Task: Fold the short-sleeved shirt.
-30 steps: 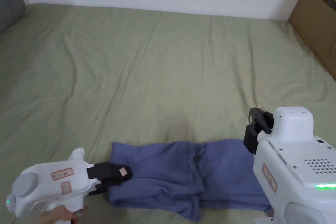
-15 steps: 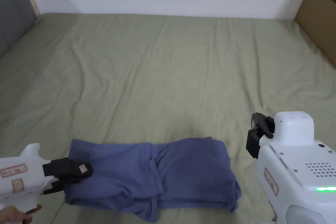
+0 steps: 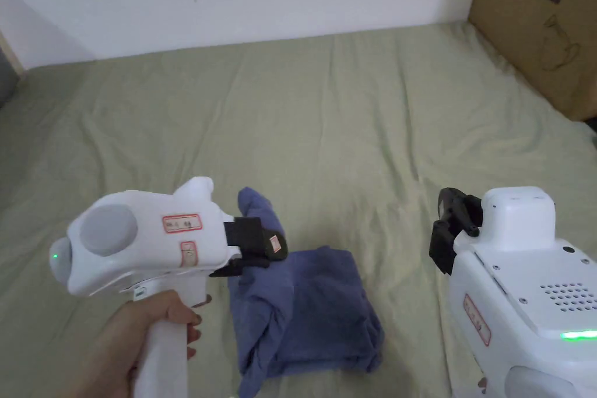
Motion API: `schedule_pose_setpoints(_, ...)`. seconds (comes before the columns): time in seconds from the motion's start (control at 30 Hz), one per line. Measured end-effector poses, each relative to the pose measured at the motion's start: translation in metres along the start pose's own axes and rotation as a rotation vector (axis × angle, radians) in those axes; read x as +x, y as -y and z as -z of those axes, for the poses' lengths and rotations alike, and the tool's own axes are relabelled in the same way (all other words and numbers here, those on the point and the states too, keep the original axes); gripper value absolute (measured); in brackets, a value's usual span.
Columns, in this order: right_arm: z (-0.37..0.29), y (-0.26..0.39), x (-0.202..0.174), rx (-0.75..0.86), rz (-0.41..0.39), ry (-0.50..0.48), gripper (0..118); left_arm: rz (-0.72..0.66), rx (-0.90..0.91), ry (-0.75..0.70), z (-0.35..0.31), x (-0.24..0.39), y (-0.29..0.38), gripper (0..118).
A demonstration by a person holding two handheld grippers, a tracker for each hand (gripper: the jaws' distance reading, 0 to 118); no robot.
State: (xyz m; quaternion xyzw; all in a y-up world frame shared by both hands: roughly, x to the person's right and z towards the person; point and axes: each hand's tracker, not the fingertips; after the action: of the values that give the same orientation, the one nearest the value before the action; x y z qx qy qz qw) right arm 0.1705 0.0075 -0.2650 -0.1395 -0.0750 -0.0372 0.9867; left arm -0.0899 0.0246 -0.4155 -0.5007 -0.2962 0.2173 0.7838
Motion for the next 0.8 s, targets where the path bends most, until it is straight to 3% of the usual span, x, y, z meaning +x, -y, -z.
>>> schedule_pose_setpoints(0.13,0.001,0.007,0.024,-0.027,0.047,0.039,1,0.136,-0.147,0.005,0.074,0.023,0.014,10)
schedule_pose_setpoints(0.17,0.002,0.008,0.029,-0.036,0.058,0.046,0,0.147,-0.184,0.015,0.088,0.024,0.019,17)
schedule_pose_setpoints(0.23,0.001,0.009,0.039,-0.051,0.099,0.045,1,0.115,-0.264,0.030,0.111,0.021,0.027,71)
schedule_pose_setpoints(0.3,-0.002,0.009,0.042,-0.041,0.097,0.043,1,0.069,-0.252,0.037,0.113,0.019,0.033,107)
schedule_pose_setpoints(0.47,0.000,0.010,0.041,-0.045,0.058,0.040,1,0.017,-0.132,0.059,0.070,0.005,0.020,109)
schedule_pose_setpoints(0.53,0.003,0.012,0.040,-0.051,0.081,0.026,1,0.005,-0.068,0.039,0.047,-0.006,0.015,103)
schedule_pose_setpoints(0.57,0.004,0.014,0.039,-0.056,0.082,0.023,1,-0.008,-0.049,0.023,0.039,-0.011,0.013,92)
schedule_pose_setpoints(0.67,0.007,0.018,0.034,-0.072,0.060,0.014,1,-0.038,-0.022,-0.062,0.028,-0.032,0.015,17)
schedule_pose_setpoints(0.7,0.007,0.020,0.032,-0.076,0.056,0.012,1,-0.062,-0.031,-0.097,0.030,-0.039,0.018,1)
schedule_pose_setpoints(0.8,0.008,0.022,0.030,-0.086,0.060,-0.004,1,-0.098,-0.081,-0.104,0.050,-0.057,0.030,0)
